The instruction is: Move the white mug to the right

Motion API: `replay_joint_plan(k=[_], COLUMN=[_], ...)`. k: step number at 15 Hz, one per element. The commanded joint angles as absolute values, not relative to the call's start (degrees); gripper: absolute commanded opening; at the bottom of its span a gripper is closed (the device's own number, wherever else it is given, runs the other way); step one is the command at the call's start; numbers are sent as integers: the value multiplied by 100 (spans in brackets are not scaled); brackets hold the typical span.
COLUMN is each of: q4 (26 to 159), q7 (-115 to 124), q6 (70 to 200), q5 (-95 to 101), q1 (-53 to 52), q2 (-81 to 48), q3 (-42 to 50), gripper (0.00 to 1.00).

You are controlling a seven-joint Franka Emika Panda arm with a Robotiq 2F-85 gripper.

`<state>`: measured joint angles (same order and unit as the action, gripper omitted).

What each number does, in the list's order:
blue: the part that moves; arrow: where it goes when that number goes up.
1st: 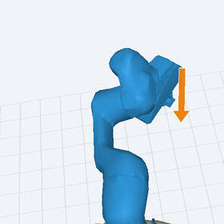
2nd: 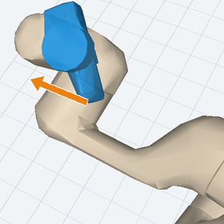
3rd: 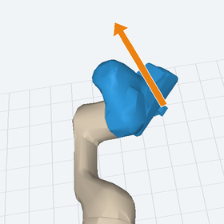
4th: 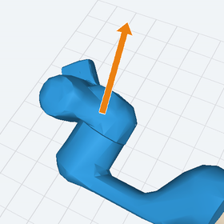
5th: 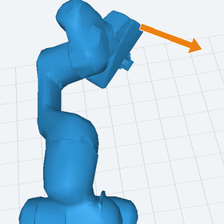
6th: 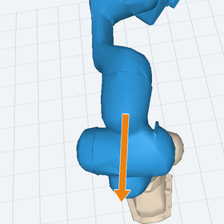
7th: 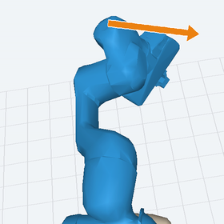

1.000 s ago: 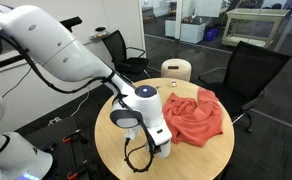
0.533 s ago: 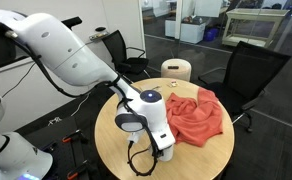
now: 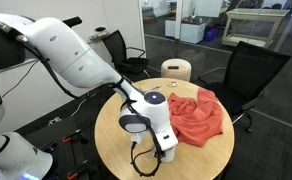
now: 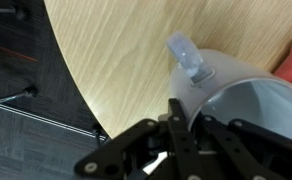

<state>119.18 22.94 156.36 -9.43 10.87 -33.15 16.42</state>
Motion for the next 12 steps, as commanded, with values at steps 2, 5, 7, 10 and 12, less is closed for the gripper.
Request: replay_joint_plan(k=[2, 5, 7, 10, 12], q4=[11742, 11783, 11868, 12076, 12282], q7=[2371, 2366, 2360, 2335, 2284], q6=[15402, 15437, 15508, 15550, 15547], q5=[-1029, -1017, -1002, -957, -931], q1=[1101, 1097, 1071, 1017, 995], q2=[-3304, -3240, -3122, -2822, -2523], q3=[1685, 1708, 1733, 1758, 1750], gripper=[13, 40, 54, 76, 91])
